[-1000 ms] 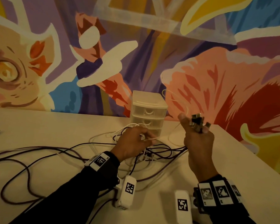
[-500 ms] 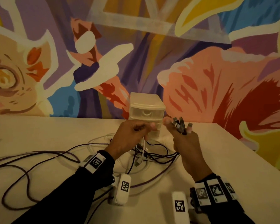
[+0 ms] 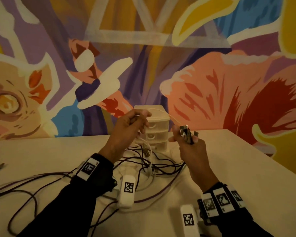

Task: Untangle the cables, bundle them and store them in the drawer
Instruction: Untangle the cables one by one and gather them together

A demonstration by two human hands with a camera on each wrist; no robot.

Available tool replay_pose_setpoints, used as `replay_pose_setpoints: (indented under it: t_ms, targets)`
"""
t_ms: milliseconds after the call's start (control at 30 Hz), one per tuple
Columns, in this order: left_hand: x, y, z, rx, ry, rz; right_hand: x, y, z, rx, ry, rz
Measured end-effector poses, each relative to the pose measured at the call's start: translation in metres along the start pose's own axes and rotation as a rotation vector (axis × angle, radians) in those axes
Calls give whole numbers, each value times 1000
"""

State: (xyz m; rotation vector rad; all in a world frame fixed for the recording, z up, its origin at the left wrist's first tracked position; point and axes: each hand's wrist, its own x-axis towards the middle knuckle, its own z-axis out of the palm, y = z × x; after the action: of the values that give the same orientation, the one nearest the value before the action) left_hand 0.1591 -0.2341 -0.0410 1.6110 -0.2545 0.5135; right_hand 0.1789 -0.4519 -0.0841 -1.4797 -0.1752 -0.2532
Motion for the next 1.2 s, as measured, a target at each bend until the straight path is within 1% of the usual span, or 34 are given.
replay_pose_setpoints:
  t_ms: [33,67,133,167,200,233,300,400,467,500,567,667,767,867,933,1000,1100,1133,1167,1200]
  targets:
    - [3,8,-6,-74,35,-2,-1,-2,0,18,2,-11]
    - [6,15,-12,-184,60,-13,2,-3,-2,60,35,-16]
    - [8,26,-28,-391,51,-53,10,-4,-10,202,178,16]
    - [6,29,-37,-446,43,-83,12,-4,-13,278,236,39]
    - [3,31,-45,-489,40,-111,15,-3,-17,333,256,47]
    - [0,32,-53,-516,45,-134,15,-2,-19,345,243,55]
    - [-7,33,-60,-536,53,-163,8,-4,-15,246,109,51]
    - [-15,41,-49,-401,-7,-176,-6,-7,3,-4,-153,-29]
    - [-17,46,-35,-314,-45,-157,-13,-5,17,-76,-294,-105]
    - [-18,48,-28,-291,-57,-147,-15,-3,22,-114,-333,-126]
    - [-18,55,-17,-298,-61,-154,-17,1,26,-158,-354,-137]
    - [-17,63,-3,-319,-68,-174,-16,7,28,-153,-345,-124]
    - [-14,64,5,-357,-44,-189,-16,5,29,-106,-259,-122]
    - [-8,67,3,-406,15,-133,-15,-3,23,28,-159,-114]
    - [-8,67,0,-282,-7,-101,-15,-8,19,31,-151,-97]
    - [-14,58,-5,16,-98,-95,-15,-10,15,59,-140,-82]
    - [-31,20,-17,563,-375,-131,-15,-13,12,68,-101,-52]
    - [-36,7,-21,682,-429,-126,-14,-12,11,62,-91,-38]
    - [-37,-4,-25,732,-424,-104,-14,-12,10,58,-88,-20]
    - [-35,-10,-28,717,-369,-95,-14,-12,10,61,-95,-3]
